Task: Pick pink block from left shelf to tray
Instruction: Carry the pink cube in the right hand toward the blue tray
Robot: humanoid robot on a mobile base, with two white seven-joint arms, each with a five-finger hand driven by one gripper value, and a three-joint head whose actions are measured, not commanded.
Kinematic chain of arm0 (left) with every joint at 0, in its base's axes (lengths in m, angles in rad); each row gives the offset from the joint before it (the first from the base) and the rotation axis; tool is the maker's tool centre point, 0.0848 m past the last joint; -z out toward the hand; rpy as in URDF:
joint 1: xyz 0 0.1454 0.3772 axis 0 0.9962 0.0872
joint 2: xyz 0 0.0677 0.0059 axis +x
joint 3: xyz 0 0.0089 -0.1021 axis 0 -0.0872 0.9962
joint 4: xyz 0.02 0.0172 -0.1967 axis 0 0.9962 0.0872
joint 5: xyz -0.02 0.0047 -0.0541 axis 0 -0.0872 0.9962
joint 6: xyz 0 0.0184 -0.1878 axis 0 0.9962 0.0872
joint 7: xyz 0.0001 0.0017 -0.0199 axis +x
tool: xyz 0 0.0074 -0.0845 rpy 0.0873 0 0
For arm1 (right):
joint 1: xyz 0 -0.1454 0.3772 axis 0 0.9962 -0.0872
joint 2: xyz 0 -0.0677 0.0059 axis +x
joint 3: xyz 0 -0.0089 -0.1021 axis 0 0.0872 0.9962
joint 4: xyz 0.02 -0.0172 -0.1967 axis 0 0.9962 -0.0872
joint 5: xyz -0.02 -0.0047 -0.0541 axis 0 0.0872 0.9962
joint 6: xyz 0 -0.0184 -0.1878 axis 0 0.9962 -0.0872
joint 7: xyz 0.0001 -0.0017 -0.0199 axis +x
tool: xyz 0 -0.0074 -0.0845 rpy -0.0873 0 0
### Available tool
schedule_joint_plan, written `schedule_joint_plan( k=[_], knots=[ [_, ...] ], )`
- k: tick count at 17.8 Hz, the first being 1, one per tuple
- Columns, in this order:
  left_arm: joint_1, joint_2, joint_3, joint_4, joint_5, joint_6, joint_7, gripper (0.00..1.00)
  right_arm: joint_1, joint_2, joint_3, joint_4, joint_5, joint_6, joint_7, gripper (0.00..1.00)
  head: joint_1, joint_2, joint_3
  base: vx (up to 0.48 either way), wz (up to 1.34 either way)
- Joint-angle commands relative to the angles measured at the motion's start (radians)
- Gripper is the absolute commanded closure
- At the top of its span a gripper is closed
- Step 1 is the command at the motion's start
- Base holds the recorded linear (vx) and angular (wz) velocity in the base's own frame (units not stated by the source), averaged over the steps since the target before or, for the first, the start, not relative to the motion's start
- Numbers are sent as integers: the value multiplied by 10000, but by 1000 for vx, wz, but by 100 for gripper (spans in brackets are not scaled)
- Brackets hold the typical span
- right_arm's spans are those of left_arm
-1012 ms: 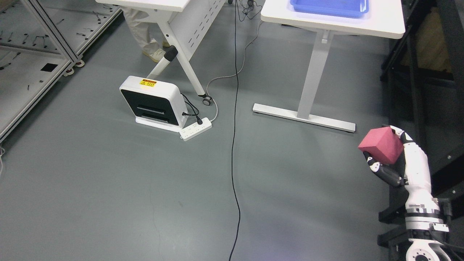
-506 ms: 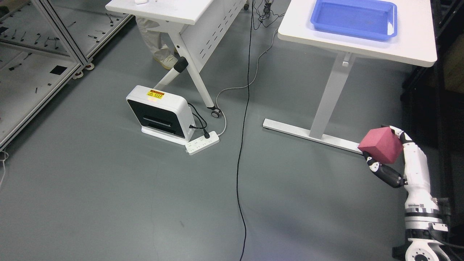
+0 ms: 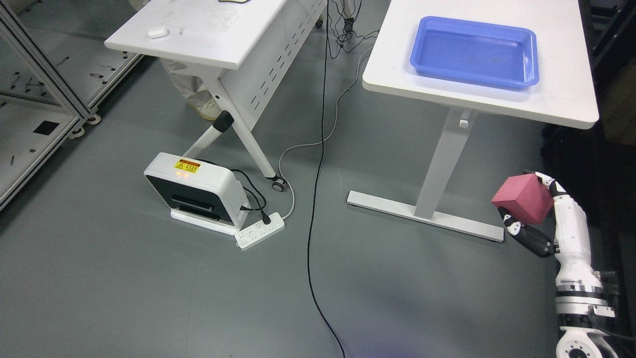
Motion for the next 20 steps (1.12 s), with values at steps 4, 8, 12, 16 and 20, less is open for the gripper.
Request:
schedule_joint_plan(
  k=[4, 8, 12, 16, 20],
  knots=[
    [93, 175, 0, 0, -15, 8, -6, 0, -51, -30, 27, 0, 0, -63, -40, 97, 0, 0, 0, 352, -108],
    [93, 175, 0, 0, -15, -7, -6, 0, -51, -45, 27, 0, 0, -63, -40, 97, 0, 0, 0, 362, -44],
    [93, 175, 0, 0, -15, -7, -6, 0, -66, -46, 43, 0, 0, -63, -40, 97, 0, 0, 0, 356, 31],
    [93, 175, 0, 0, -15, -7, -6, 0, -66, -46, 73, 0, 0, -79, -40, 97, 0, 0, 0, 292, 63],
    [93, 175, 0, 0, -15, -7, -6, 0, -51, -61, 273, 0, 16, -79, -24, 97, 0, 0, 0, 265, 42]
  ],
)
